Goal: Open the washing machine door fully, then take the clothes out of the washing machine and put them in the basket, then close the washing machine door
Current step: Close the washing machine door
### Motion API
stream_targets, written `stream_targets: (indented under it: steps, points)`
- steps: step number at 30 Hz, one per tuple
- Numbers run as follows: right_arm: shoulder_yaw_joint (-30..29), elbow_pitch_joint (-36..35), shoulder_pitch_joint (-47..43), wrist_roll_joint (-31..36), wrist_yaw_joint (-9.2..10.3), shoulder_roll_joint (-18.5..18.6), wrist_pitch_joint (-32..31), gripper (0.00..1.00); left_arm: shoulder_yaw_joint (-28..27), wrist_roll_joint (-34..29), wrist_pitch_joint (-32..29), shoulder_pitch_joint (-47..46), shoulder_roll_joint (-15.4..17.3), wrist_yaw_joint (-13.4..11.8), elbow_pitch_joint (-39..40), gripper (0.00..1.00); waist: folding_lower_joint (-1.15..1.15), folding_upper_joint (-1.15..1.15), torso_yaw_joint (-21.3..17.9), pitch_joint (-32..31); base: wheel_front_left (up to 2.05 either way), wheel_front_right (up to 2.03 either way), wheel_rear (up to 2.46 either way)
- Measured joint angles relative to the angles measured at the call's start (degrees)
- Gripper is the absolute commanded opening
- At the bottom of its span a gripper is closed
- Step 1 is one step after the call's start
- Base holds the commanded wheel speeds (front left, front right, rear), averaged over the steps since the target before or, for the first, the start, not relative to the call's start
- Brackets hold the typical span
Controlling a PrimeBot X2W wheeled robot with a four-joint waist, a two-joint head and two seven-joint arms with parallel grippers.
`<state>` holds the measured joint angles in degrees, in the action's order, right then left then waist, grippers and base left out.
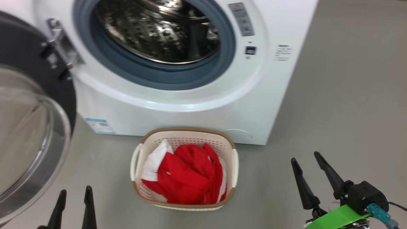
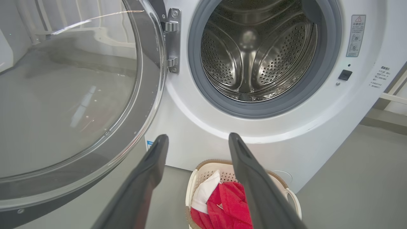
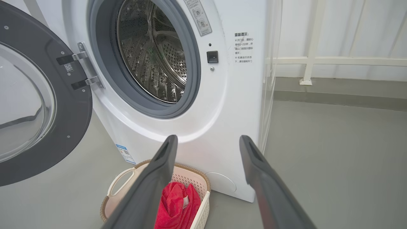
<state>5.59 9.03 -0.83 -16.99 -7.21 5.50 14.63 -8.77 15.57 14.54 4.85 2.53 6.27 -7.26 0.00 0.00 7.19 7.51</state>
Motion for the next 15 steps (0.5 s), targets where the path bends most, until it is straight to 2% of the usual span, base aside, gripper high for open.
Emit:
stream_targets:
  steps: [15]
  points:
    - [4.67,2.32,1.21,-1.15,0.0,2.63,0.0,1.0,3.76,3.69,0.0,2.18,-0.11,-5.35,0.12,1.0,0.0,0.0,12.64,-1.88,0.0,0.0,0.0]
